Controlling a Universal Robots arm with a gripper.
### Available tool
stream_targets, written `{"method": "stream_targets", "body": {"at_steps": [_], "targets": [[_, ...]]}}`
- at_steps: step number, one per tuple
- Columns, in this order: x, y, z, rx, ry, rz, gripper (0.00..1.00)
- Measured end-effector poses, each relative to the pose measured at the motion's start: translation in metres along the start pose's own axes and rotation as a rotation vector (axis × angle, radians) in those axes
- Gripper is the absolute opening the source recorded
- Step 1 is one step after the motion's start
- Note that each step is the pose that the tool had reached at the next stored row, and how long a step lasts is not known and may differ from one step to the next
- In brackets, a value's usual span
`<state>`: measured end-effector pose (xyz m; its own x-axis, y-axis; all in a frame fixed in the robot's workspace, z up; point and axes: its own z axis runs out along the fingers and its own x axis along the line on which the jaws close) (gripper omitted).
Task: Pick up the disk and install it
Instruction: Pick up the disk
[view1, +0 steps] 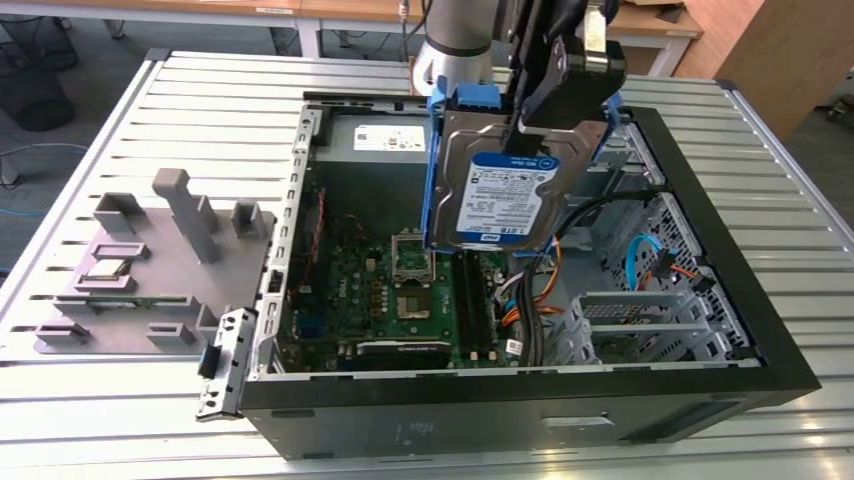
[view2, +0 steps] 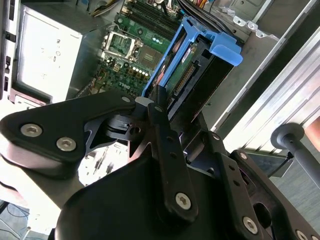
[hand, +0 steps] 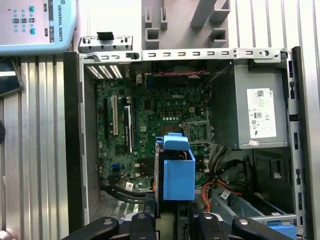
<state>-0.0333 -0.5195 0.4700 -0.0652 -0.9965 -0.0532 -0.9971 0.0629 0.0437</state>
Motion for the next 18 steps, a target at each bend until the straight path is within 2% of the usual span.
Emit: {"method": "stream_targets", "body": {"at_steps": [7,9,18], "targets": [[0.0001,-0.0004,0.0,0.0,-0.0001,0.0,0.35],[0.0,-0.003,0.0,0.0,-0.0002,0.0,0.35],[-0.0023,-0.0362,-0.0011,-0.0012,-0.0001,0.0,0.35]]}}
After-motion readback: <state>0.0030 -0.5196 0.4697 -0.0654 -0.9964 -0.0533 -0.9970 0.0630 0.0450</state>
